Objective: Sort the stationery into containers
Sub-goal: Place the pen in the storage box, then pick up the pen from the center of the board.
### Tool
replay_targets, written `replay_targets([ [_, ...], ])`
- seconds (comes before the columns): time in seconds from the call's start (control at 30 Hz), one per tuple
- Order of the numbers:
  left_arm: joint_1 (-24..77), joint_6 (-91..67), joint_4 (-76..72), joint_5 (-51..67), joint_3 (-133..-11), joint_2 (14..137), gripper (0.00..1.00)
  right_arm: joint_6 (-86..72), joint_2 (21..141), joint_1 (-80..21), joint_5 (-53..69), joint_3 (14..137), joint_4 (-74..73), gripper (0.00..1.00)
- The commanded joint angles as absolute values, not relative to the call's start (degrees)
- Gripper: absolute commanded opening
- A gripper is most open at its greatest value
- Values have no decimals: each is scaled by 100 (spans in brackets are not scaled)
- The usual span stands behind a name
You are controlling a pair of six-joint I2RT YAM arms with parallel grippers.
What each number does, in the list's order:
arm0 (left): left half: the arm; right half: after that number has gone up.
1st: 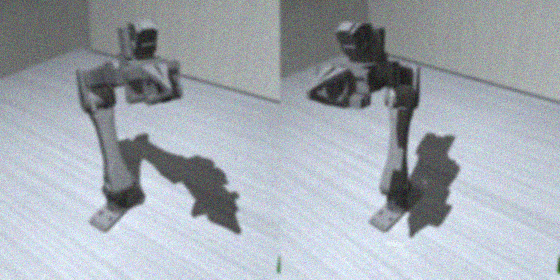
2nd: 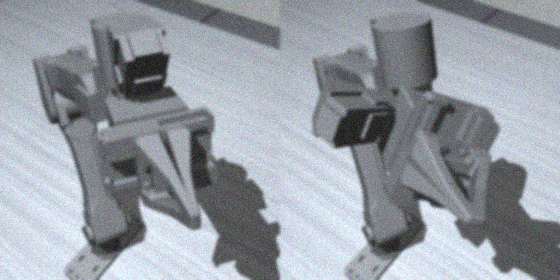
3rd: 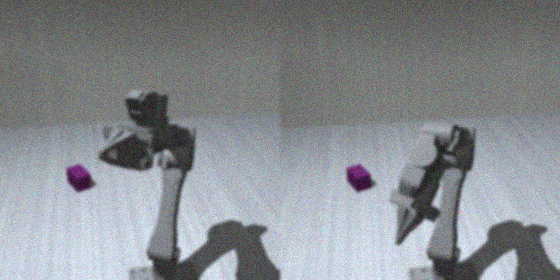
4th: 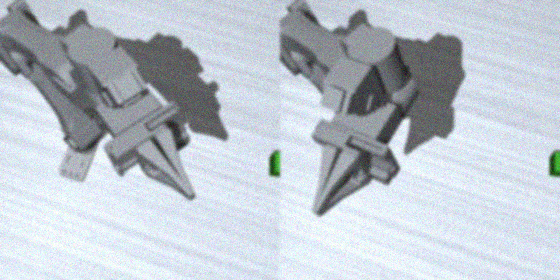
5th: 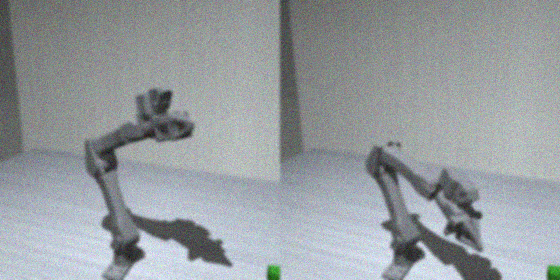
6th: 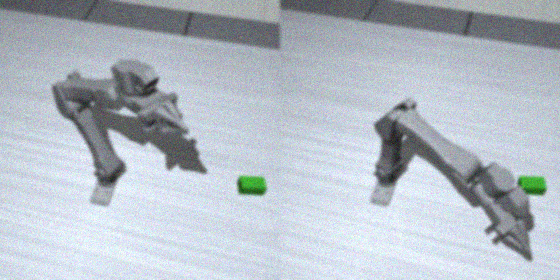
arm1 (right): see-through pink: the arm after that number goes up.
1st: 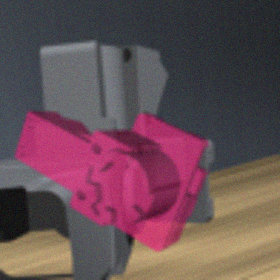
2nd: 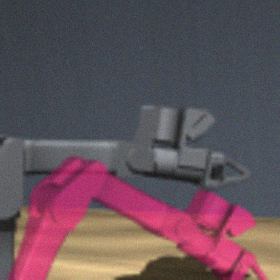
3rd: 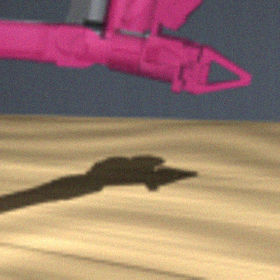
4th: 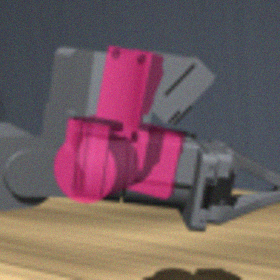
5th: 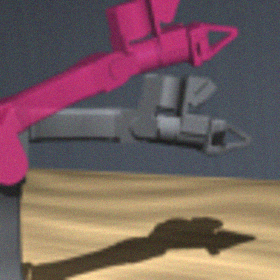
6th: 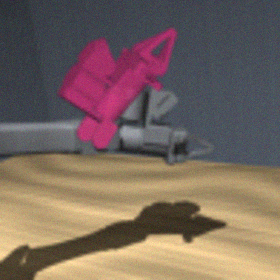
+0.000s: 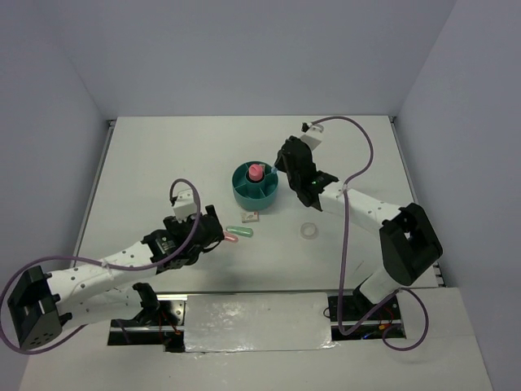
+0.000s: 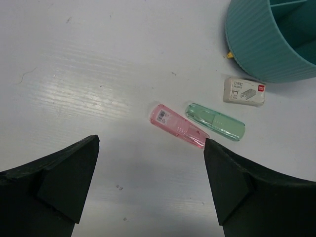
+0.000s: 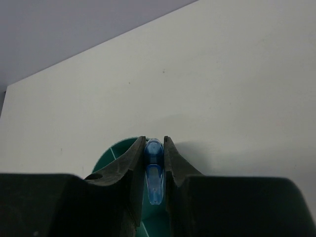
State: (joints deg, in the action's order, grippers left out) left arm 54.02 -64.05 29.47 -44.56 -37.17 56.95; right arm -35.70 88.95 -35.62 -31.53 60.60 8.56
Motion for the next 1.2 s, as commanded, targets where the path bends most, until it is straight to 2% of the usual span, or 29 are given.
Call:
replay_targets([
  [0.0,5247,-6065,2619,-4175,-3972,5915,99,-3621,8956,-3542,-3068,6136,930,0],
  [0.1,5159,-6021,2541,-4122,-4043,6108,99,-3744,8956,-3542,-2962,5872,1116,0],
  [0.37,5010,-5810,2162,-3823,-4052,6363,99,-3753,9272,-3595,-2751,5766,1239,10],
  [0.57,4931,-5827,2039,-3744,-3911,6416,99,-3762,9255,-3630,-2646,5651,1397,31],
  [0.6,4878,-5888,2004,-3701,-3859,6451,99,-3736,9150,-3647,-2646,5582,1432,47],
  [0.77,4869,-5889,1785,-3595,-3727,6591,99,-3700,8790,-3665,-2628,5432,1406,57],
  [0.83,4869,-5871,1618,-3577,-3674,6723,98,-3656,8527,-3674,-2619,5335,1476,59],
  [1.0,4852,-5468,1301,-3393,-3726,7118,88,-3604,7789,-3674,-2584,4958,1362,60],
  [1.13,4834,-4652,932,-3094,-3858,7522,93,-3367,6806,-3674,-2215,4378,1389,65],
  [1.17,4834,-4545,888,-3042,-3884,7576,96,-3349,6681,-3665,-2163,4255,1302,66],
])
